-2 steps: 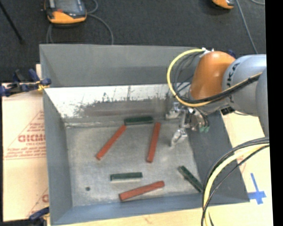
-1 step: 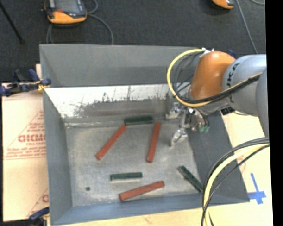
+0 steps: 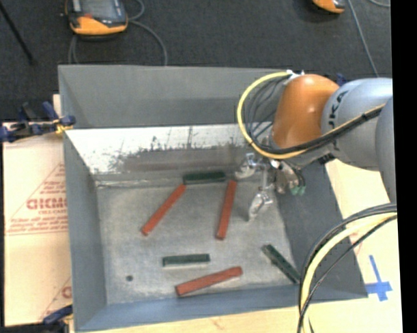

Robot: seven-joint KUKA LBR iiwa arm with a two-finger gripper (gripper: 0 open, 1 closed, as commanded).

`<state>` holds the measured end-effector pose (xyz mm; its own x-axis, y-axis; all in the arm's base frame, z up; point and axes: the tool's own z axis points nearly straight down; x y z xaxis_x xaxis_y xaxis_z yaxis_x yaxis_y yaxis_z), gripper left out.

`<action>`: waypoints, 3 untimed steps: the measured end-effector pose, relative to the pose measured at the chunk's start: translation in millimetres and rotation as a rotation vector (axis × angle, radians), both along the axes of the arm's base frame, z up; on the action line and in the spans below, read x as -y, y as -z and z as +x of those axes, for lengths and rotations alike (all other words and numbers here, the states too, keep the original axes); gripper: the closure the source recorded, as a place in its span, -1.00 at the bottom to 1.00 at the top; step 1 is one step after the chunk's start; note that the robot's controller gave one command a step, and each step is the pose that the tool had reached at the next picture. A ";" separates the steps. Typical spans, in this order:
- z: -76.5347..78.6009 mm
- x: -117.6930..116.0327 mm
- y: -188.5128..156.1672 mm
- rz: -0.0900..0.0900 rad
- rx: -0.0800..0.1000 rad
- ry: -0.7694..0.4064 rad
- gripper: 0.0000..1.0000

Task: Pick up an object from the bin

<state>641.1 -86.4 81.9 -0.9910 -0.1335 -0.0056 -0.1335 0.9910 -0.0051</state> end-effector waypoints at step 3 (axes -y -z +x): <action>8.4 -64.5 0.0 -0.003 -0.002 -0.623 1.00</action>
Offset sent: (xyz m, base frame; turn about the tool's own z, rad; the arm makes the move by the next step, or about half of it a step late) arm -0.0103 0.0353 0.0139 -0.4274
